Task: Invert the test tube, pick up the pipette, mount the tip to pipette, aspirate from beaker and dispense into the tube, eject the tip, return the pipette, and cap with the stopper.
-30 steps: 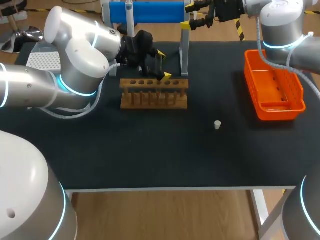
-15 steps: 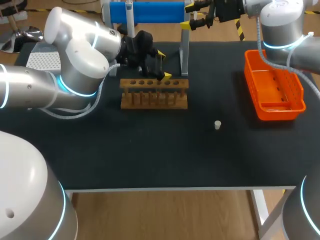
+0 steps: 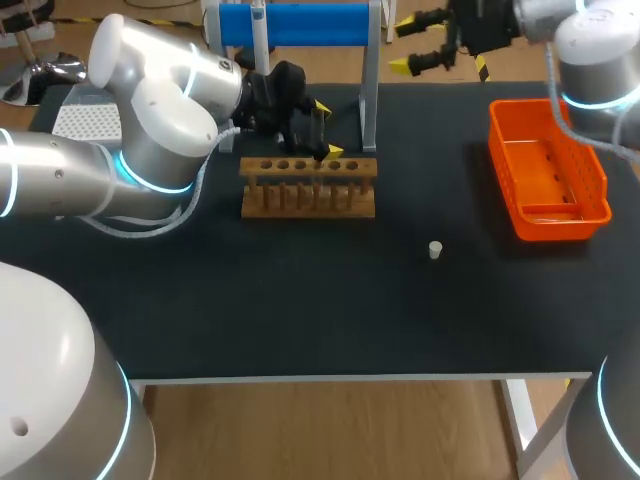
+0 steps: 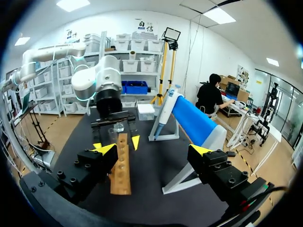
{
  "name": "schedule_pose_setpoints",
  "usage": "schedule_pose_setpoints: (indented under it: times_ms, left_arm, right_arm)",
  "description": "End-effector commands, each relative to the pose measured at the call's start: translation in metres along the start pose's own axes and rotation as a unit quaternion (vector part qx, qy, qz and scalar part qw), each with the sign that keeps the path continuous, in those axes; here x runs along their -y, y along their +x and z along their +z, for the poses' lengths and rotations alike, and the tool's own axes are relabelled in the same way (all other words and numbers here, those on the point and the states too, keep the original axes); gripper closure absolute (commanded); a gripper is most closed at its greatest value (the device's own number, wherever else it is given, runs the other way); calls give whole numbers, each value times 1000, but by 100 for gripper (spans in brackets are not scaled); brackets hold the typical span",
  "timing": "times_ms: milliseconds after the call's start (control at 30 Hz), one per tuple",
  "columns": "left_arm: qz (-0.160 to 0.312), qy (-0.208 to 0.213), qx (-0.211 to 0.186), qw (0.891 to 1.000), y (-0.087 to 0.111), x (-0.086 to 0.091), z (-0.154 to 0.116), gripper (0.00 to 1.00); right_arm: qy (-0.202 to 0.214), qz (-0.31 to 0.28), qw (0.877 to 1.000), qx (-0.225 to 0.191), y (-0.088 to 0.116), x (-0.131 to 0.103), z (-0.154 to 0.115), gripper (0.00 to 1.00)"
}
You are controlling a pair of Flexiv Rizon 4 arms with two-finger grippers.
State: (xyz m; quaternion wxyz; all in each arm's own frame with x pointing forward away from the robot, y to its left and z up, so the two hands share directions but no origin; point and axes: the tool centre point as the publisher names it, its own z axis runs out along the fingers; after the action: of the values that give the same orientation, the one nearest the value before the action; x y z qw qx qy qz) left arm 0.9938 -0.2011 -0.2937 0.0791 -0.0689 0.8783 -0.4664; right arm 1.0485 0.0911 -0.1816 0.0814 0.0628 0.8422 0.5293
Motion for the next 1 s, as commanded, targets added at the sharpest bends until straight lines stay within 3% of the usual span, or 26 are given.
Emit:
schedule_pose_setpoints:
  times_ms: [33,267,633,867,1000]
  left_arm:
    - [0,-1,-2,1000,0,0,-1,0]
    - [0,-1,-2,1000,0,0,-1,0]
    - [0,-1,-2,1000,0,0,-1,0]
    - [0,-1,-2,1000,0,0,-1,0]
    - [0,-1,-2,1000,0,0,-1,0]
  right_arm:
    - [-7,10,999,31,64,14,-76,0]
    - [1,37,999,36,120,55,-114,0]
    - [20,47,999,16,193,129,-110,0]
    - [13,19,1000,16,201,169,-94,0]
    - [13,10,1000,24,199,174,-90,0]
